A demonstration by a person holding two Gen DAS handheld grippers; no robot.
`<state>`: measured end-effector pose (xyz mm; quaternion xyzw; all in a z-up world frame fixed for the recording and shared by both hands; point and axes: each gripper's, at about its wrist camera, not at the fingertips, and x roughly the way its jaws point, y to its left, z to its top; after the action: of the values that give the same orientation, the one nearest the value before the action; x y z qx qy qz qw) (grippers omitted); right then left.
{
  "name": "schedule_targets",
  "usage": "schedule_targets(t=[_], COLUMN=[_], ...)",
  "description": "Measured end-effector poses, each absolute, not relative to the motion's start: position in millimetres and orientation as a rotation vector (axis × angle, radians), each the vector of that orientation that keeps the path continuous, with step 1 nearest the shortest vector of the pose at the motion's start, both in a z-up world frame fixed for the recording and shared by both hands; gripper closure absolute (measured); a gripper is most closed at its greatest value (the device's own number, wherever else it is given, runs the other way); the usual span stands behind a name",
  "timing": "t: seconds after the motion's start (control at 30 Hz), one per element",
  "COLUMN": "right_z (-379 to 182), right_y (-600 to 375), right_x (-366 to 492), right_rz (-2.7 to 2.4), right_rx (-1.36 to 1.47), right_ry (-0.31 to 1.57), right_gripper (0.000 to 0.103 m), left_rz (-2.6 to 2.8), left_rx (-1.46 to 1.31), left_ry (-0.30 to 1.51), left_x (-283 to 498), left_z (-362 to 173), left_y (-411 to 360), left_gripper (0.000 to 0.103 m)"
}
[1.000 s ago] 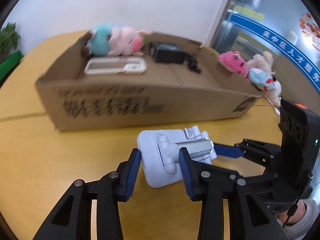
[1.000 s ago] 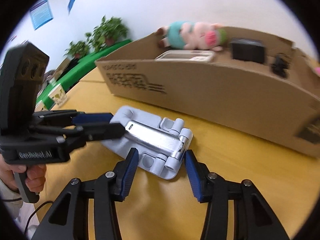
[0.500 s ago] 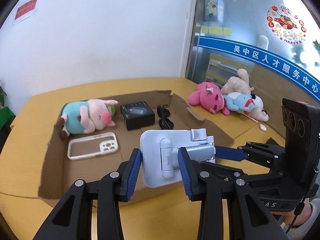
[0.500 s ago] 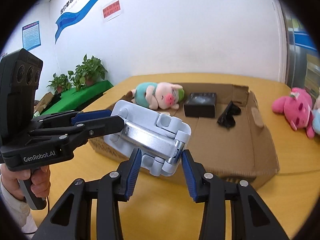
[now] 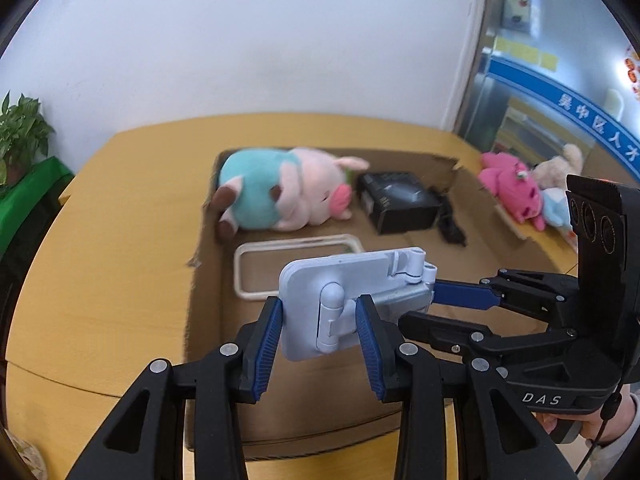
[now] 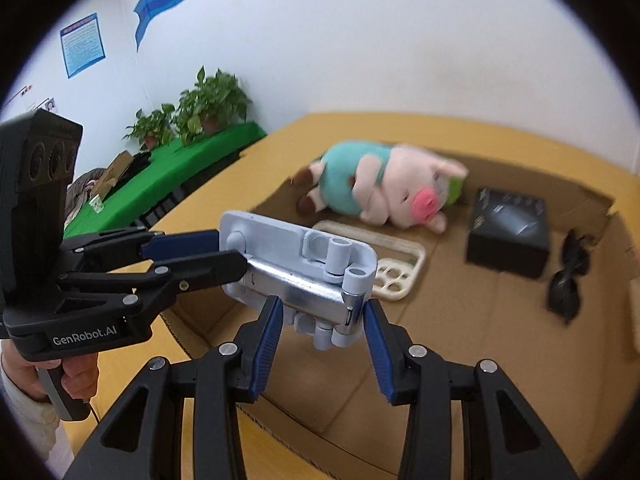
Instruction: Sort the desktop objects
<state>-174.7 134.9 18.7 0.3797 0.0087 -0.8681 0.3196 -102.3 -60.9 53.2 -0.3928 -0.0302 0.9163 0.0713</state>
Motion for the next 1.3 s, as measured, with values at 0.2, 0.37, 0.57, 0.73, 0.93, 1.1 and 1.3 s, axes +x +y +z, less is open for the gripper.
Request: schedule_targets(t=[0.2, 0.37, 0.57, 0.73, 0.93, 1.1, 1.3], right_z=[-24.6, -32.3, -32.3, 12.3, 30.9, 5.2, -10.1], right_y=[113.6, 107.0, 106.0, 156.3, 224.4, 258.6, 269.8], right_x=[-195.5, -199.8, -197.9, -166.9, -89.4, -63.6, -73.2], right_rz=[-2.163, -2.134, -2.094, -2.285, -2.77, -2.924, -2.938], right_rx=[1.175, 1.242, 1.257, 1.05, 0.742, 0.699, 0.688], right_ry=[-0.06, -0.109, -0.125, -0.165, 0.035, 0.074, 0.02], right_gripper=[0.062, 0.061, 0.062, 0.025, 0.014, 0.014, 0.013], left_rz=[2.709, 2.711, 2.717, 2.838, 2.999, 3.055, 3.108], left_rx=[-1.392, -1.494, -1.546, -1.293, -0.842, -0.736, -0.737], left_ry=[-0.014, 0.047, 0.096, 0.049, -0.01, -0.037, 0.036], left_x=[-120.7, -128.1, -130.3, -99.1, -45.7, -40.8, -45.8], left_z=[22.6, 15.7, 11.2, 43.6, 53.5, 21.0, 1.6], left_y=[-72.8, -71.3, -66.1, -66.0, -30.7, 5.8, 26.4], left_gripper=[0.068, 0.068, 0.066, 0.042, 0.004, 0.001, 0.0])
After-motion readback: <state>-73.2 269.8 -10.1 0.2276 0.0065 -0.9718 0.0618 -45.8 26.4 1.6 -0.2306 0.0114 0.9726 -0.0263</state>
